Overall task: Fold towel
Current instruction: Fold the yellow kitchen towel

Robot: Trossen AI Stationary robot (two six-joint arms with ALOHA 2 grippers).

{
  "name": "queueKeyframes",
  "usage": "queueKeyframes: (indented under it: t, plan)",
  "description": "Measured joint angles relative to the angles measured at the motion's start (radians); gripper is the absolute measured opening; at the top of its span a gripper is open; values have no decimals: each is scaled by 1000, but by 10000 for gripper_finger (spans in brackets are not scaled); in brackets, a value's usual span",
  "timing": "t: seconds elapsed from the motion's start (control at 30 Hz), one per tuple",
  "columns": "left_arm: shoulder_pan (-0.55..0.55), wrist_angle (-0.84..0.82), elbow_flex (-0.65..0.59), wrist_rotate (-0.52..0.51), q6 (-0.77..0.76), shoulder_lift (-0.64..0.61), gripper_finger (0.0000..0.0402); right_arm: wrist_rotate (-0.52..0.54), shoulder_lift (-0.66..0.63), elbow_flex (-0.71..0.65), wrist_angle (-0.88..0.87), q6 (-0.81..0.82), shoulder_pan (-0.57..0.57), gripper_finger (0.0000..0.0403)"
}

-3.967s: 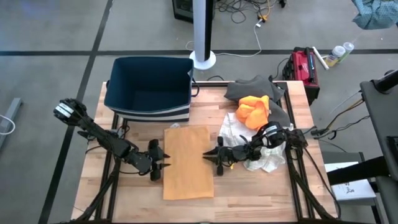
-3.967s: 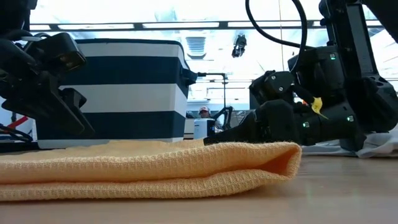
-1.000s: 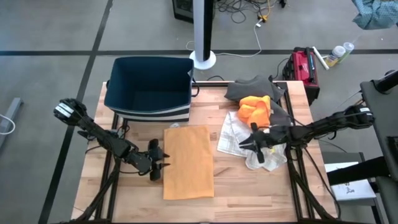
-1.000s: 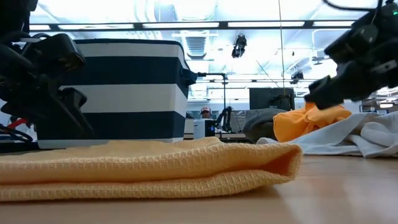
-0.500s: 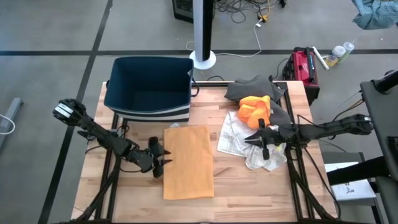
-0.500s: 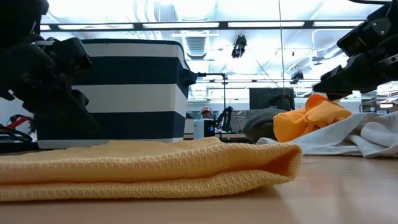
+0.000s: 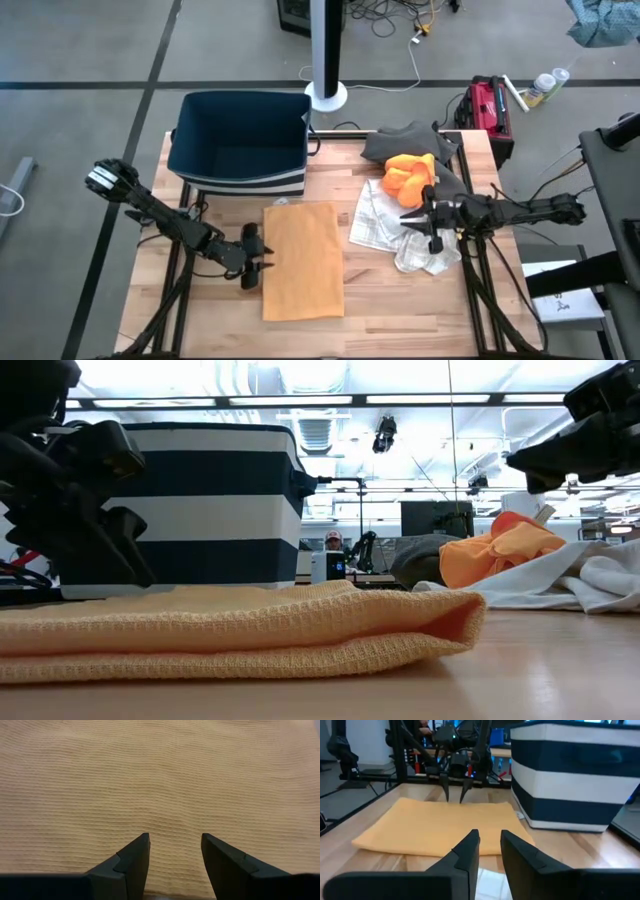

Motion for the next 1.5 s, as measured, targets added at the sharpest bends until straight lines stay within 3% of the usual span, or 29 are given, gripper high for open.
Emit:
queueKeyframes:
  t: [0.6,1.27,1.5]
  plan:
    - [0,0,-2,-3,23,51,171,0,20,0,-1,0,0,41]
    - [0,-27,-2,-63,67,51,171,1,20,0,-2,0,0,73]
    - [1,-55,-2,-109,14,50,171,1,20,0,-2,0,0,65]
